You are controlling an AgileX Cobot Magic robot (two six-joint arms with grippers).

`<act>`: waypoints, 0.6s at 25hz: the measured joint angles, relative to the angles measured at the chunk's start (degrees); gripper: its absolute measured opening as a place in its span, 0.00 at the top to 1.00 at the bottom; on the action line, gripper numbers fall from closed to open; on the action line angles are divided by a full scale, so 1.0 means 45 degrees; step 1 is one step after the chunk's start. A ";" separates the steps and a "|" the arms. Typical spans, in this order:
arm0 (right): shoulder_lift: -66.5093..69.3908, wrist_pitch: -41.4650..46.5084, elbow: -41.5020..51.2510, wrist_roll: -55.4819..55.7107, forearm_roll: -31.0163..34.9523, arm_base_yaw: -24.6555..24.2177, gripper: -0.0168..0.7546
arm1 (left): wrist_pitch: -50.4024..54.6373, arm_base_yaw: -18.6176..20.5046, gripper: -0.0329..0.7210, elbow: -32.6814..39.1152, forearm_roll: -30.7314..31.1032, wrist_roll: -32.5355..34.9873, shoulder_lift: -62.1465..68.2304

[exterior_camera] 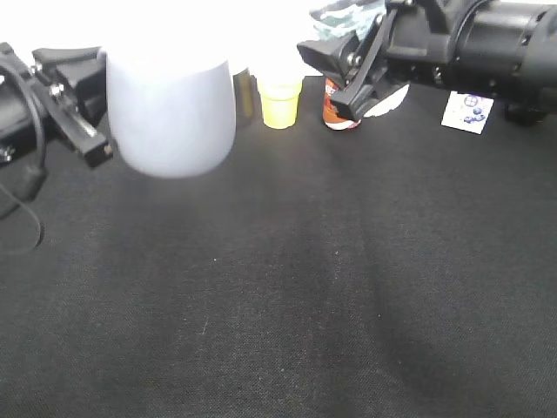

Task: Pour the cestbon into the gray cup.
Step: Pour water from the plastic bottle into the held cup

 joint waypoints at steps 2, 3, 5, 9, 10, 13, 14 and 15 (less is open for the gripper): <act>-0.0212 0.0056 0.0000 0.0011 -0.0234 0.0000 0.34 | -0.0013 0.0000 0.90 -0.0309 0.0015 0.0000 0.0055; -0.0239 0.0103 0.0000 0.0025 -0.0502 0.0000 0.34 | -0.0013 0.0000 0.90 -0.0460 0.0068 -0.0052 0.0065; -0.0420 0.0435 0.0000 0.0233 -0.1205 0.0000 0.34 | -0.0037 -0.0073 0.90 -0.0680 0.0331 -0.0185 0.0309; -0.0829 0.0667 0.0000 0.0305 -0.2139 0.0000 0.34 | -0.0046 -0.0930 0.90 -0.1160 0.0379 -0.0198 0.0705; -0.0918 0.0881 0.0000 0.0305 -0.2269 0.0000 0.34 | -0.0019 -0.1005 0.90 -0.1197 0.0366 -0.0198 0.0738; -0.1243 0.1198 0.0000 0.0332 -0.2650 0.0000 0.34 | -0.0019 -0.1085 0.90 -0.1235 0.0331 -0.0212 0.0738; -0.1241 0.1198 0.0000 0.0332 -0.2652 0.0000 0.34 | -0.0019 -0.1085 0.90 -0.1235 0.0303 -0.0220 0.0738; -0.1241 0.1198 0.0000 0.0344 -0.2663 0.0000 0.34 | -0.0019 -0.1085 0.90 -0.1235 0.0301 -0.0220 0.0738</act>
